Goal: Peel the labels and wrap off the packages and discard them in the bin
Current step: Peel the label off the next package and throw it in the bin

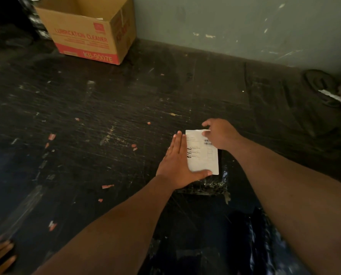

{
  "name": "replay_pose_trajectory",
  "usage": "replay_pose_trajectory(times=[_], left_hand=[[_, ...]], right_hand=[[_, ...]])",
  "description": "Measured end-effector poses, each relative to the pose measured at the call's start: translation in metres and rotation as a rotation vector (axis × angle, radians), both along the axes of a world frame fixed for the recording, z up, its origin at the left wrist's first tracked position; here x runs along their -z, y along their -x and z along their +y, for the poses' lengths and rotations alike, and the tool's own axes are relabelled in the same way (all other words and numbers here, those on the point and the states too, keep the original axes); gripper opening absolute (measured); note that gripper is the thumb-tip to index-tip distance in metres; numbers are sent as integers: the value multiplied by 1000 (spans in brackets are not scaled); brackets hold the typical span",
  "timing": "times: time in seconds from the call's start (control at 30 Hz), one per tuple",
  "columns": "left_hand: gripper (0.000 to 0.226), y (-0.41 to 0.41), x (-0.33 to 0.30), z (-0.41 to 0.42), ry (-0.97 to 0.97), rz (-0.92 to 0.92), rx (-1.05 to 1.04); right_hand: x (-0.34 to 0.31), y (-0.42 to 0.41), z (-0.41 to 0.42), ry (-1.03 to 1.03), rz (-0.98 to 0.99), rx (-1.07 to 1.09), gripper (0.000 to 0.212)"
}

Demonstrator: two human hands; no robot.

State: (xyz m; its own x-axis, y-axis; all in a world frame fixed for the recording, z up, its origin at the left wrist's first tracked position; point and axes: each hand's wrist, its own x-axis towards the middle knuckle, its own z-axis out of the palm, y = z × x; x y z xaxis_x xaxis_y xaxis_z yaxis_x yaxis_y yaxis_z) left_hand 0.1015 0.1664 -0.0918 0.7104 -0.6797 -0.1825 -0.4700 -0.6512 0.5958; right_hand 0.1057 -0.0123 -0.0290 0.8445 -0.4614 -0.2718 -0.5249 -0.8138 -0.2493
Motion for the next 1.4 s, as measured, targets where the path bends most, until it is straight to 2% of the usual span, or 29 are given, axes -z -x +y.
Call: replay_pose_trajectory(times=[0.07,0.17,0.33,0.5,0.63,0.83,0.9,0.97,1.03,1.2,1.4], left_hand=[[146,0,0,0,9,6,-7],[148,1,-1,0,3,15,-11],[149,-1,0,-1,10,50,-21],[149,-1,1,-1,23,59,-16],[149,-1,0,1,16,57,-12],[150,-3,-5,3,23,103,18],[152,-5,-4,6,20,108,39],[154,-5,-2,7,8,99,52],[155,-5,0,7,1,97,51],[155,-6,1,7,6,114,47],[156,-9,3,5,2,134,-1]], right_hand=[[-2,-4,4,44,71,4,27],[-3,-3,7,64,72,22,20],[-8,10,3,-102,-112,-26,6],[-18,30,-4,-217,-200,-138,8],[-13,39,-5,-129,-322,-136,21],[-13,39,7,109,-158,-105,51],[-17,38,10,108,-145,-80,45],[-18,37,12,153,-151,-104,26],[-20,38,13,204,-150,-131,18],[-32,45,19,266,-99,-239,20],[-58,58,12,241,-246,-320,17]])
